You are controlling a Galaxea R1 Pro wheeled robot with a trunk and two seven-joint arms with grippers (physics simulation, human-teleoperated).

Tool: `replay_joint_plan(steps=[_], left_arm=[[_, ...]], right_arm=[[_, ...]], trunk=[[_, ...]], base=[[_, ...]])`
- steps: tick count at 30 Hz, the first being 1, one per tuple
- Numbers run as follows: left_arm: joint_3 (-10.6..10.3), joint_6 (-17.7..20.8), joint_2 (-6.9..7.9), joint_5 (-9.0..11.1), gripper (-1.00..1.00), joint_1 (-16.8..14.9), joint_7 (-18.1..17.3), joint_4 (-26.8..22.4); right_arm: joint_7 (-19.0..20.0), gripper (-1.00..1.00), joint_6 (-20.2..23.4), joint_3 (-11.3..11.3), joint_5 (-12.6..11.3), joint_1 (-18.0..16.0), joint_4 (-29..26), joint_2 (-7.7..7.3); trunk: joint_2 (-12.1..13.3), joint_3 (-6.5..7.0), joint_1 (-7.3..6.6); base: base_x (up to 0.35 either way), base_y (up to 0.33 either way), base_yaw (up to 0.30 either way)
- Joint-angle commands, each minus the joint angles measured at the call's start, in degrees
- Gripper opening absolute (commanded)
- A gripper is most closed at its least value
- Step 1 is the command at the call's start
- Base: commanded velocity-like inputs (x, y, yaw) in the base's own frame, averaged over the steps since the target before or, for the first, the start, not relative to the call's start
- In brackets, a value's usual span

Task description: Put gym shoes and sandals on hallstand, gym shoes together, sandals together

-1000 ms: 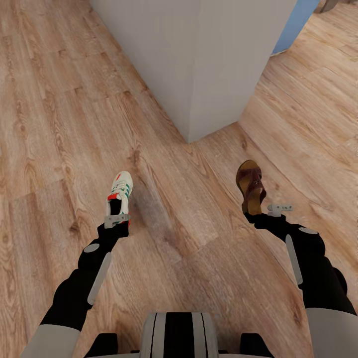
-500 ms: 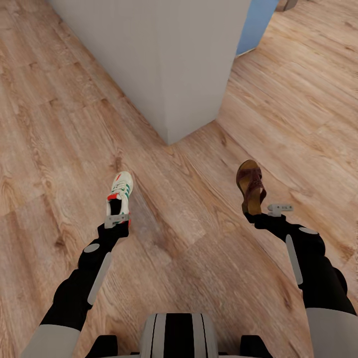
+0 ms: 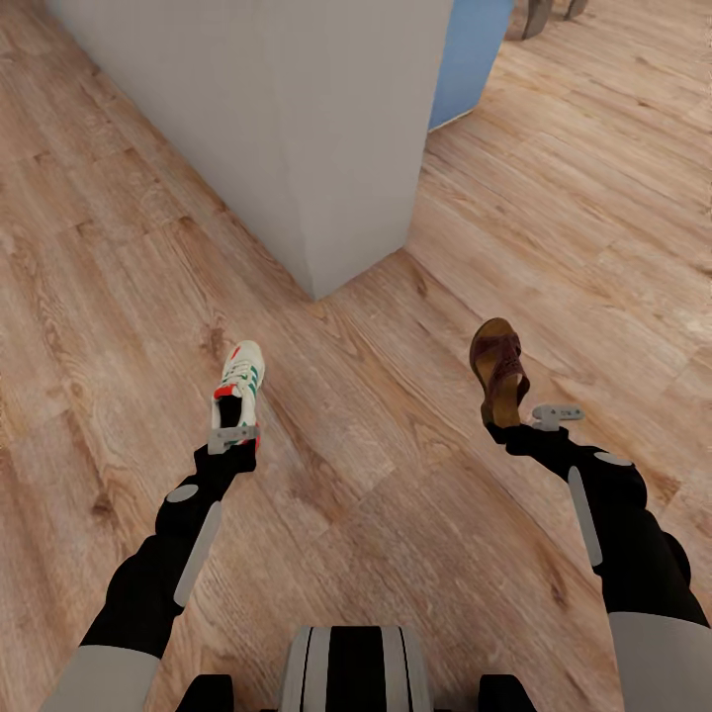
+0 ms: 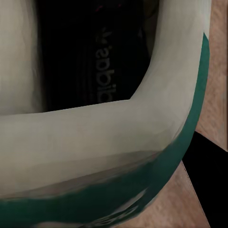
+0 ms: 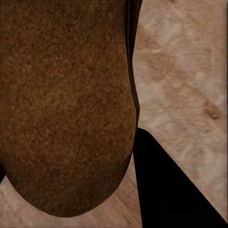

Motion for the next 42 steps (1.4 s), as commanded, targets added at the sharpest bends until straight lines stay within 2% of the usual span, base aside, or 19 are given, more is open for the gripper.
replay_joint_plan(steps=[1,42], left_arm=[[-0.1,0.2,0.04,0.6,-1.0,0.0,0.4,-0.1],[-0.6,0.2,0.04,0.6,-1.0,0.0,0.4,-0.1]], right_arm=[[0.2,-1.0,0.3,-0.1,0.2,0.0,-0.1,0.01],[0.2,-1.0,0.3,-0.1,0.2,0.0,-0.1,0.01]], trunk=[[0.0,0.23,-0.03],[0.6,13.08,-1.09]], base=[[0.0,0.0,0.0],[0.0,0.0,0.0]])
